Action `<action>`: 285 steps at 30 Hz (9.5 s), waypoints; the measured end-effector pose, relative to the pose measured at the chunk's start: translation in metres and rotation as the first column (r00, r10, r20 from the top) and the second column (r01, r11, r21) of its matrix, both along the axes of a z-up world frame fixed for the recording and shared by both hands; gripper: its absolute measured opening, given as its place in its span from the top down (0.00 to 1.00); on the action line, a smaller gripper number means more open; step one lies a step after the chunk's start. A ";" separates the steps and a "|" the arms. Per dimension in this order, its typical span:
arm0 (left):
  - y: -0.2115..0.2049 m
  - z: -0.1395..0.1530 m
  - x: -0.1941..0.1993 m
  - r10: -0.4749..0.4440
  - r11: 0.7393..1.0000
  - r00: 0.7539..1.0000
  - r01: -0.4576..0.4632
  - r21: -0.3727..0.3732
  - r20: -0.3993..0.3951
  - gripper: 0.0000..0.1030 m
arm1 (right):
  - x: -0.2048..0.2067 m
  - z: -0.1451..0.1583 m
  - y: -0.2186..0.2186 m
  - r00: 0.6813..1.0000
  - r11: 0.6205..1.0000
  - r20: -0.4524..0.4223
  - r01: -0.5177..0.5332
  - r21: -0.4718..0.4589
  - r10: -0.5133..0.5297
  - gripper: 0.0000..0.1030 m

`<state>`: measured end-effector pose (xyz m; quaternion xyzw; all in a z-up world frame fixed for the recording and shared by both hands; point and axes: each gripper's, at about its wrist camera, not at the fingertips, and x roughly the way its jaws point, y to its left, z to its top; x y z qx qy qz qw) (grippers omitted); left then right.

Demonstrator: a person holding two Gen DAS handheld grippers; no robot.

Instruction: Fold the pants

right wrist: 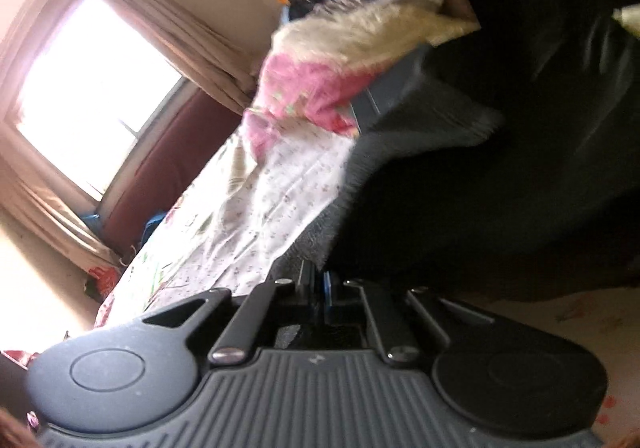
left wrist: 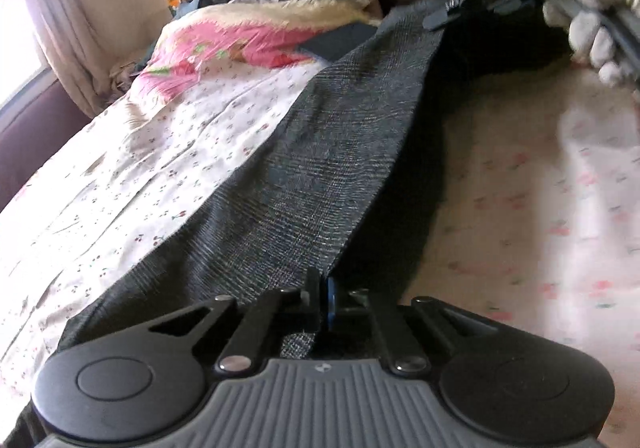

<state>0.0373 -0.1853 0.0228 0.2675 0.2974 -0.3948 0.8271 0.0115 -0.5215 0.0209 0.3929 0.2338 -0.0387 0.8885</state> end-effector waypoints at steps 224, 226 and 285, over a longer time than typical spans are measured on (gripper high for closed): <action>-0.044 -0.032 0.060 0.160 0.966 0.932 -0.216 -0.143 -0.326 0.31 | 0.063 -0.067 0.164 0.910 0.320 -0.358 -0.410 -0.854 0.210 0.59; -0.046 -0.032 0.060 0.159 0.967 0.933 -0.212 -0.139 -0.323 0.31 | 0.072 -0.070 0.158 0.916 0.339 -0.353 -0.400 -0.852 0.193 0.60; -0.019 -0.032 0.051 0.129 0.951 0.925 -0.217 -0.219 -0.356 0.24 | 0.039 -0.053 0.119 0.967 0.967 -0.122 -0.207 0.146 0.225 0.58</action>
